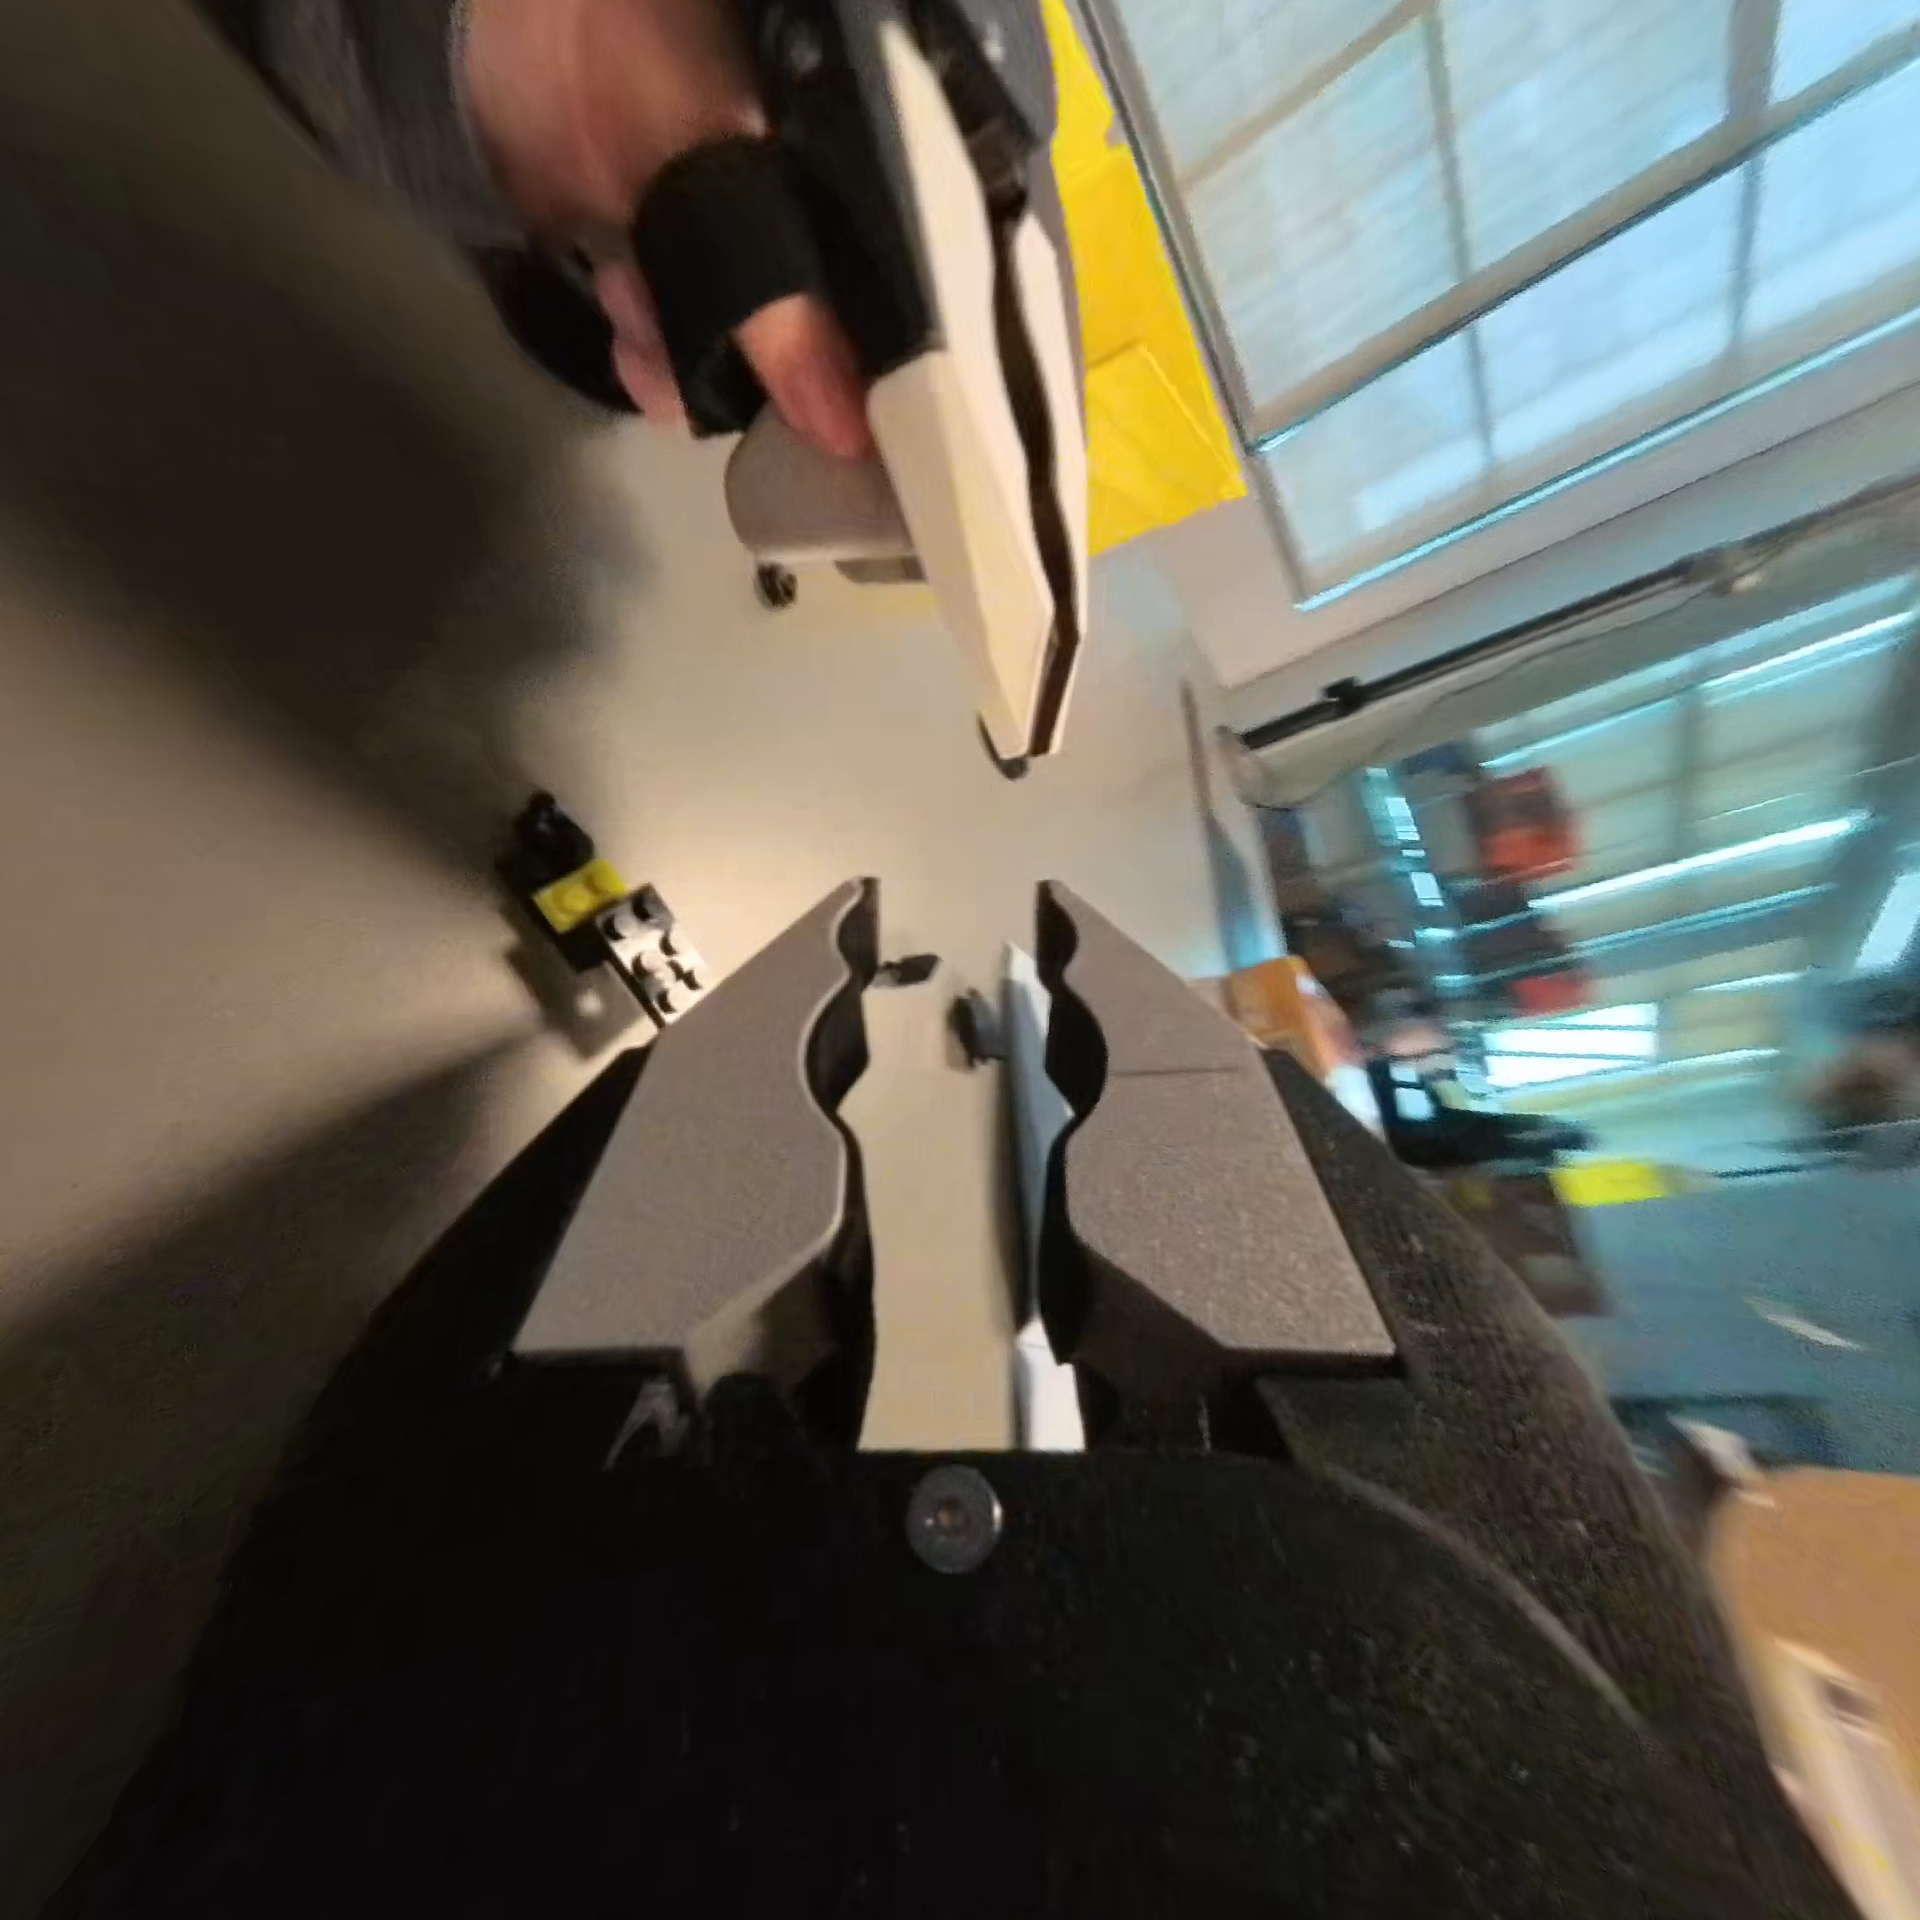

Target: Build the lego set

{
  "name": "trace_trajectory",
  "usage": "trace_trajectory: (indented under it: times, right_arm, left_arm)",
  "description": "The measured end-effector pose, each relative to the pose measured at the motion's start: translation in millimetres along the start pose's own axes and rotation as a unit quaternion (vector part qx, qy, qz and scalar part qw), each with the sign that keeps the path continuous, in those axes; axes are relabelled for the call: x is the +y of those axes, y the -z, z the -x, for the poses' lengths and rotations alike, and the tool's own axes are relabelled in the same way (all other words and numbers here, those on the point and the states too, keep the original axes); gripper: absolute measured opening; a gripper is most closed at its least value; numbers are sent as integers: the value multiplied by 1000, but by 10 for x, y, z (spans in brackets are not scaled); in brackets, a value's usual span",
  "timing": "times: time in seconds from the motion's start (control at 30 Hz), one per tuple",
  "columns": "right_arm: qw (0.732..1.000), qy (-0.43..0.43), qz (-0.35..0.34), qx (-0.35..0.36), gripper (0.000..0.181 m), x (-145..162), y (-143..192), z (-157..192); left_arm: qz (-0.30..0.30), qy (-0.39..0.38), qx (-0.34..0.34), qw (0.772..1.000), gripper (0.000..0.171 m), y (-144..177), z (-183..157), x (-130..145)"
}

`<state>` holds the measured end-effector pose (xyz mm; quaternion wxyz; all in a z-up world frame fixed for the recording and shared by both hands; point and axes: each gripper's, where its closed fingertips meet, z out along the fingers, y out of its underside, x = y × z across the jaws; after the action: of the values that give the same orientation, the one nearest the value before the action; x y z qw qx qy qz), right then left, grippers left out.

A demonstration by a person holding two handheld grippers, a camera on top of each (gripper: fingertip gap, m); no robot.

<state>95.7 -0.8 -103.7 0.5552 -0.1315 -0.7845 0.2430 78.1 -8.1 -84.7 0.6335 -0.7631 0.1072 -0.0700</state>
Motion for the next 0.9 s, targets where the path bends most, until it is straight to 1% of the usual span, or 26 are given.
trace_trajectory:
  times: [0.03, 0.07, 0.13, 0.2, 0.3, 0.4, 0.47, 0.53, 0.6, 0.63, 0.7, 0.77, 0.83, 0.9]
  right_arm:
    - [1000, -24, -9, -15, 36, 16, -1, 23]
    - [999, -30, -13, -23, 41, 45, -6, 52]
    - [999, -4, -19, -31, 46, 61, -7, 136]
    - [999, 30, -35, -10, 44, -1, 21, 141]
    - [995, 60, -63, 46, 40, -111, 99, 29]
    - [993, 56, -78, 73, 38, -149, 159, -55]
    - [994, 50, -78, 59, 38, -131, 152, -21]
    - [994, 57, -83, 33, 41, -131, 135, 74]
    - [992, 69, -102, -16, 45, -169, 129, 259]
    - [991, 76, -107, -38, 47, -181, 127, 348]
    - [990, 80, -100, -51, 48, -170, 110, 398]
    - [991, 85, -88, -46, 49, -131, 96, 378]
    - [991, 96, -77, -50, 54, -92, 86, 399]
    - [991, 114, -56, -50, 55, -49, 58, 417]
  left_arm:
    - [8, 0, -2, 1000, 11, 8, -1, 23]
    - [16, -4, -10, 1000, 13, 25, 4, 48]
    - [31, -4, -18, 999, 26, 68, -52, 91]
    - [64, 16, 1, 998, 40, 91, -211, 188]
    - [110, 31, 23, 993, 48, 85, -439, 316]
    - [165, 8, 19, 986, 48, 19, -534, 469]
    - [214, -14, 12, 977, 48, -24, -555, 612]
    - [249, -31, 6, 968, 44, -54, -563, 716]
    - [252, -32, 10, 967, 38, -84, -594, 718]
    - [253, -30, 17, 967, 32, -93, -617, 720]
    - [255, -20, 33, 966, 17, -104, -658, 724]
    - [255, -8, 15, 967, 16, -106, -595, 722]
    - [250, -1, -24, 968, 16, -93, -457, 709]
    - [227, 10, -45, 973, 15, -75, -357, 641]
